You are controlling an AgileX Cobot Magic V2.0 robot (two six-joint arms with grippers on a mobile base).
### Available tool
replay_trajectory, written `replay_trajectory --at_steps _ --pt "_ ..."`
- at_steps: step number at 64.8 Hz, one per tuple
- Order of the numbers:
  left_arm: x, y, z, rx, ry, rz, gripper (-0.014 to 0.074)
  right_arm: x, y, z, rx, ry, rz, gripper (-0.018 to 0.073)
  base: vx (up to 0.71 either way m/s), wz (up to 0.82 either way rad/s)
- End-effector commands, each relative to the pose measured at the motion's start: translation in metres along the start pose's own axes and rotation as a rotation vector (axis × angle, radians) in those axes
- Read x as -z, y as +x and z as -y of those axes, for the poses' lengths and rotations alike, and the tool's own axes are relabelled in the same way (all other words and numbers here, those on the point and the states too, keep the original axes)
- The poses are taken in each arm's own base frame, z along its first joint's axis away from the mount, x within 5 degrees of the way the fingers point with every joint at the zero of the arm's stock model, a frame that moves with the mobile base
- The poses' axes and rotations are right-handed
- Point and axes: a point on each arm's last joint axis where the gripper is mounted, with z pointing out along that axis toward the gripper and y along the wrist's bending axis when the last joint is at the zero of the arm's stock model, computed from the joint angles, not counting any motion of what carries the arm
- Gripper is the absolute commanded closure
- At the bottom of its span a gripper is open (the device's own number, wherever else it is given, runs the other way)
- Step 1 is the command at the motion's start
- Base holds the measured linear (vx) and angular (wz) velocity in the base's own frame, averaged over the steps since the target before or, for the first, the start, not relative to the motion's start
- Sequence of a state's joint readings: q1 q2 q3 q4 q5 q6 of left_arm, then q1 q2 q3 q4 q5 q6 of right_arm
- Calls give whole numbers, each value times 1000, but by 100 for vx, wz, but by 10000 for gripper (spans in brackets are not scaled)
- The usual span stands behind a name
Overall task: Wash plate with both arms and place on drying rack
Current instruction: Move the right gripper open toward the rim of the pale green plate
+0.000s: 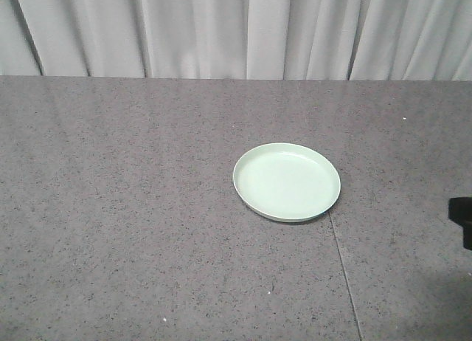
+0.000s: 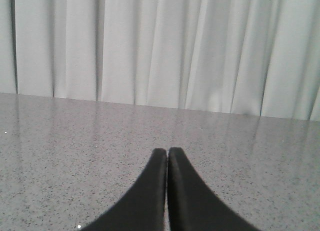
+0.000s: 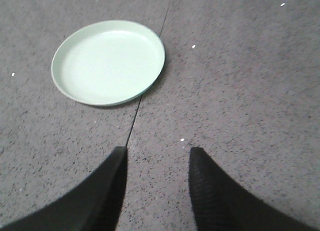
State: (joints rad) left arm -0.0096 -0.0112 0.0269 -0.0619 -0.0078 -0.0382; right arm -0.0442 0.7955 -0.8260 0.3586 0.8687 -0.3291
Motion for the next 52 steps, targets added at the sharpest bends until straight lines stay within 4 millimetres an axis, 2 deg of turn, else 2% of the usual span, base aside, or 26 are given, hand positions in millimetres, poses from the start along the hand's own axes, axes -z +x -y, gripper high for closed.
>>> replay_trajectory --at_steps 1,7,15,24,52 --pt "2 -17 2 17 15 116 603 -7 -22 0 15 -54 17 118 0 0" --pt "2 -17 2 17 15 116 603 -23 -31 -2 50 -99 -44 90 0 0" --pt "2 -17 2 17 15 116 603 -46 -41 -13 147 -120 -131 105 0 0" --pt "2 -17 2 17 15 116 603 -69 -56 -22 174 -83 -200 118 0 0" --pt "2 -17 2 17 15 116 603 -139 -104 -16 60 -28 -286 132 0 0"
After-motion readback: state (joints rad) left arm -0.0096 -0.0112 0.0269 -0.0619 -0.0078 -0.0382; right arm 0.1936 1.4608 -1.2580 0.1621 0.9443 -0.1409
